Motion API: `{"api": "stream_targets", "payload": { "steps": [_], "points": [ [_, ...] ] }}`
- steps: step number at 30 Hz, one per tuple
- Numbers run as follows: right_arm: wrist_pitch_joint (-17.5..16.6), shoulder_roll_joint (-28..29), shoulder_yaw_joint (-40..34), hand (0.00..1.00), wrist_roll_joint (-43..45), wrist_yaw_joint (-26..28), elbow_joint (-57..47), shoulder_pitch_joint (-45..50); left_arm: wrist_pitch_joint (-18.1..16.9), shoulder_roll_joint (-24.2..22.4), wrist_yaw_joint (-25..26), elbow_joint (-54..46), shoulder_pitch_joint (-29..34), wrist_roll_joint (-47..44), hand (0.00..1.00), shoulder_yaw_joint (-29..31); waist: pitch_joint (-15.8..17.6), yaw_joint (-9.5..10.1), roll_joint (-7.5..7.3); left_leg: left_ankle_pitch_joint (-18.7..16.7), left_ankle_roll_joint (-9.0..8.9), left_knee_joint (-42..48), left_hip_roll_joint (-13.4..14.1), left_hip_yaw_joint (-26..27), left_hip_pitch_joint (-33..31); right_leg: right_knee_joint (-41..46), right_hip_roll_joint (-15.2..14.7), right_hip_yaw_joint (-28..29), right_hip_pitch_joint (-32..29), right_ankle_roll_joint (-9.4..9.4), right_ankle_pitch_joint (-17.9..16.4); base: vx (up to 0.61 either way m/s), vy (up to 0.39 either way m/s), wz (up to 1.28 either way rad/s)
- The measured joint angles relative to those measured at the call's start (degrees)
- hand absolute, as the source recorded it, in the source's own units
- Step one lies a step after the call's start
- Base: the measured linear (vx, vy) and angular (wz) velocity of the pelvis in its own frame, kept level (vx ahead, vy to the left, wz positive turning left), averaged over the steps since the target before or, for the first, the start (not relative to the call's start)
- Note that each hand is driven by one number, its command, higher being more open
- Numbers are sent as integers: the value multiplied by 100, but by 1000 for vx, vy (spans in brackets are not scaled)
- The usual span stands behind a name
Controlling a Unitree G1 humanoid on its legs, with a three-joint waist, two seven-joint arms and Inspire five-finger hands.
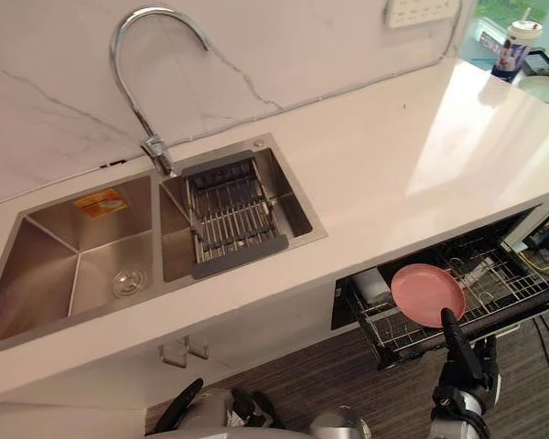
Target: Walk over to the sink, pick up the cup, carry it to the dishwasher, place the cup inside the dishwasher, then close the dishwasher door
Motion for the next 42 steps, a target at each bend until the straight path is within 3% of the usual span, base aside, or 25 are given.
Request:
{"api": "stream_targets", "payload": {
  "steps": [8, 18, 31, 42],
  "points": [
    [342, -442, 45, 100, 64, 31, 415, -520, -23, -59, -192, 39, 33, 257, 100, 24, -153, 160, 98, 367, -84, -58, -295, -369, -280, 0, -181, -61, -113, 86, 53, -35, 40, 13],
    [362, -989, 675, 100, 210, 32, 612, -973, -21, -122, -649, 40, 1, 995, 100, 22, -172, 226, 466, 516, -97, -390, -390, -605, -341, 41, -114, -1, -307, 77, 51, -68, -5, 0],
    [687, -1452, 1466, 100, -128, 107, 875, -1781, -18, -197, -662, 2, -27, 994, 100, -100, 35, 259, 801, 515, -96, -888, -425, -968, -163, 244, 57, 13, -406, -197, -114, -68, -34, -1],
    [666, -1498, 1687, 100, -107, 244, 874, -2011, -14, -229, -692, -4, -121, 1176, 100, -89, 223, 255, 933, 519, -90, -1657, -456, -1172, -15, 281, 279, 59, -676, -295, -176, -60, -32, -4]
  ]
}}
